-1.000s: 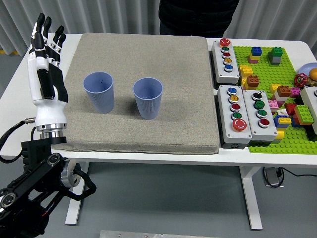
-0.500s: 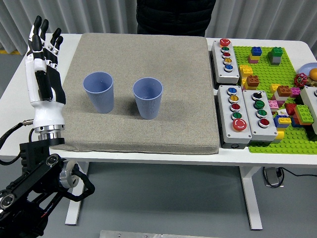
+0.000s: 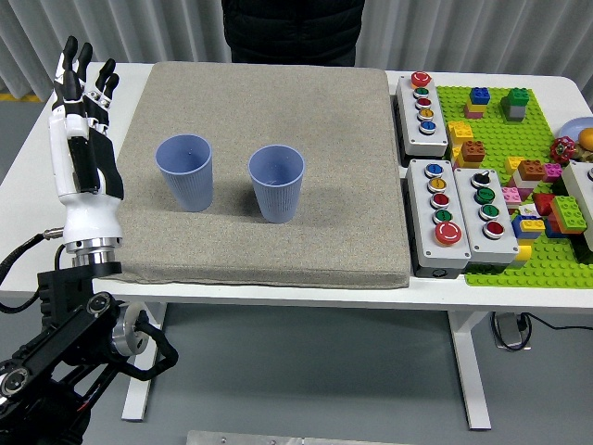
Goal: Pick cup pour cup place
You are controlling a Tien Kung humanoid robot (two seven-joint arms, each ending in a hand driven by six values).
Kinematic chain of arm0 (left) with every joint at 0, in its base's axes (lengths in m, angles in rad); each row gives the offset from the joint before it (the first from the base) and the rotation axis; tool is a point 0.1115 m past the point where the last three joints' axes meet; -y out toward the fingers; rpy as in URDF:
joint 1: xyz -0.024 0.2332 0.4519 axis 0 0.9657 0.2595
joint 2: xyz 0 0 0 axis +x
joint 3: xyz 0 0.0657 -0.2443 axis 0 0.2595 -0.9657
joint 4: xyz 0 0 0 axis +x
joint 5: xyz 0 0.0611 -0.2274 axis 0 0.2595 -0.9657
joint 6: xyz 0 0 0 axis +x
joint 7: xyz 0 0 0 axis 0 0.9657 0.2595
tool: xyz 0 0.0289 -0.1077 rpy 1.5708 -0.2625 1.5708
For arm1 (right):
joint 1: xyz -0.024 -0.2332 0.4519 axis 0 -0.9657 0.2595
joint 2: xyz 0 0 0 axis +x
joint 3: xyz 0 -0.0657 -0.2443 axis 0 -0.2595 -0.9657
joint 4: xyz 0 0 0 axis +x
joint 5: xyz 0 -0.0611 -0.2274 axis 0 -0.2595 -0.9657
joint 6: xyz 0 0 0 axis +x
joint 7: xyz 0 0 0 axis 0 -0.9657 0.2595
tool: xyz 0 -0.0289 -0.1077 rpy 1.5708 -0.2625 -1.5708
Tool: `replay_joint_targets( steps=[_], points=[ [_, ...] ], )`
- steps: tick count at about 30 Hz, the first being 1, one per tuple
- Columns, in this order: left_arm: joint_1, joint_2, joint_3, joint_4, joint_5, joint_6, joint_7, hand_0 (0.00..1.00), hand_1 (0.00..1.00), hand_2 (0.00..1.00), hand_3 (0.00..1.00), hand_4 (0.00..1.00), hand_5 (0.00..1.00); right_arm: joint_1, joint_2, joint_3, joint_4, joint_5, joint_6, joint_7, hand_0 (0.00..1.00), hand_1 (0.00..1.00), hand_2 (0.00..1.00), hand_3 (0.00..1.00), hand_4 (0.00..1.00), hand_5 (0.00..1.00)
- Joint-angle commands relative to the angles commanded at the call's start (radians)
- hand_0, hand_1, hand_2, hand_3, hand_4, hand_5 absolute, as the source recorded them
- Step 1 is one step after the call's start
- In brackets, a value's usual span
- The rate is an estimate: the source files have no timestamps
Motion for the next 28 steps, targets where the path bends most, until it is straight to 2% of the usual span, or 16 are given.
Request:
replay_joint_targets(
  steps=[10,19,28],
  points=[
    [-0.005,0.0,-0.012,-0.014,0.018,0.0,0.014,0.887,0.889,0.998,0.993,0.728,0.998,0.022,-0.015,-0.035,-0.013,0.006,0.011,0.006,0.667,0.609,0.552,0.543,0.002,0.129],
    [0.004,-0.006,-0.045,-0.019,0.028,0.0,0.015,0.887,0.889,0.998,0.994,0.727,0.998,0.024,-0.014,-0.024,-0.011,-0.03,0.015,0.001,0.667,0.609,0.553,0.543,0.002,0.131],
    [0.018,-0.008,-0.045,-0.018,0.037,0.0,0.021,0.887,0.888,0.998,0.994,0.728,0.998,0.006,-0.014,0.002,-0.011,-0.081,0.031,-0.01,0.667,0.609,0.554,0.544,0.002,0.141]
  ],
)
